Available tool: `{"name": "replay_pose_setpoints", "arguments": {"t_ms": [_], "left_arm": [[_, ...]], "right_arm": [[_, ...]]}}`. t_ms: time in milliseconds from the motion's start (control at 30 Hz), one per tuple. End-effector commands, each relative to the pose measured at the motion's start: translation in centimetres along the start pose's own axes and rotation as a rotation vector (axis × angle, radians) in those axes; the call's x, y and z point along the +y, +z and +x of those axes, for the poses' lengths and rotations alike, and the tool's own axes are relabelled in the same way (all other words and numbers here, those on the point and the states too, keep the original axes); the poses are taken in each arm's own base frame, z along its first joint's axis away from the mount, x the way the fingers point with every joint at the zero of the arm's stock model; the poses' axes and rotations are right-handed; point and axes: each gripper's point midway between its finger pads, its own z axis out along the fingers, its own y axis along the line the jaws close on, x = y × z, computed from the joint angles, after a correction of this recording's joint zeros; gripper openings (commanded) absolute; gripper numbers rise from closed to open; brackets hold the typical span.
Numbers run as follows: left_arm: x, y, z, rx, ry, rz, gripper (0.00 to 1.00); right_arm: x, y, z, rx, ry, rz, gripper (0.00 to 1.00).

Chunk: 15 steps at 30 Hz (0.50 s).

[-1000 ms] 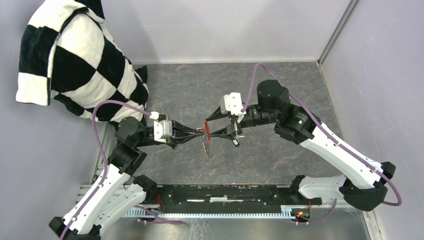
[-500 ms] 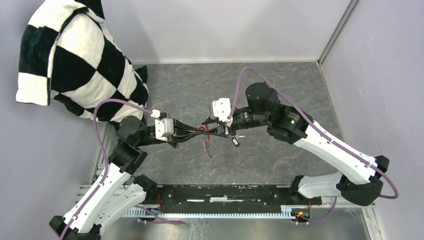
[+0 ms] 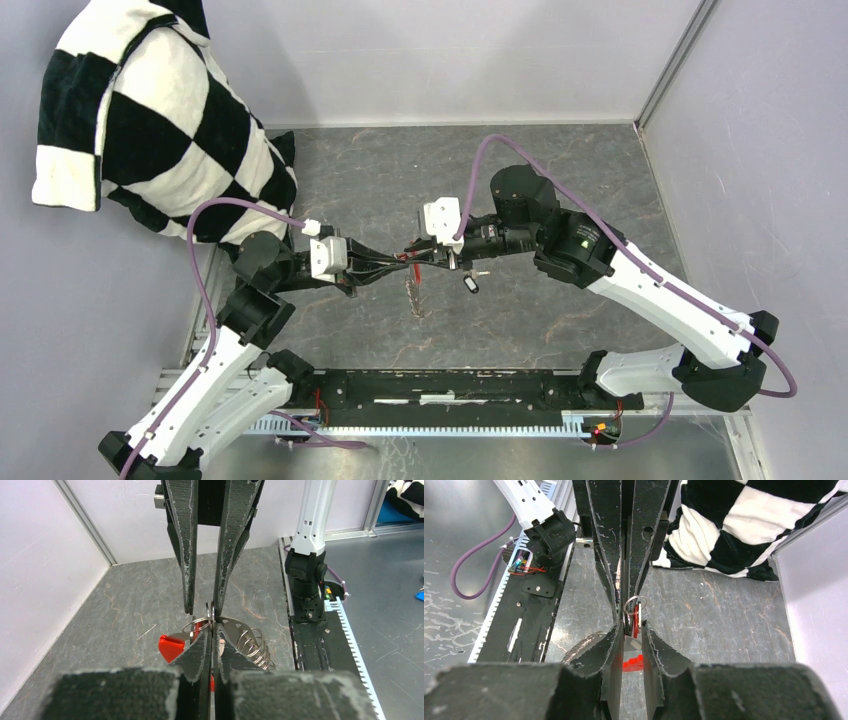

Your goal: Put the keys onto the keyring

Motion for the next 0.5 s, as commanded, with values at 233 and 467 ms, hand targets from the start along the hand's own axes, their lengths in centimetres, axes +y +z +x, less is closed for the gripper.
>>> {"name": "replay_pose_setpoints", "arguments": {"t_ms": [233, 467], "left_arm": [[-1.4, 0.06, -2.21, -0.043, 0.025, 0.085, 0.02], [-1.3, 0.07, -1.94, -0.016, 0.029, 0.091, 0.06]], "right_arm": [[-0.58, 0.06, -0.63, -0.007, -0.021, 0.023, 0.08], [-0.79, -0.16, -0.44, -0.002, -0.003, 0.049, 0.0]]}}
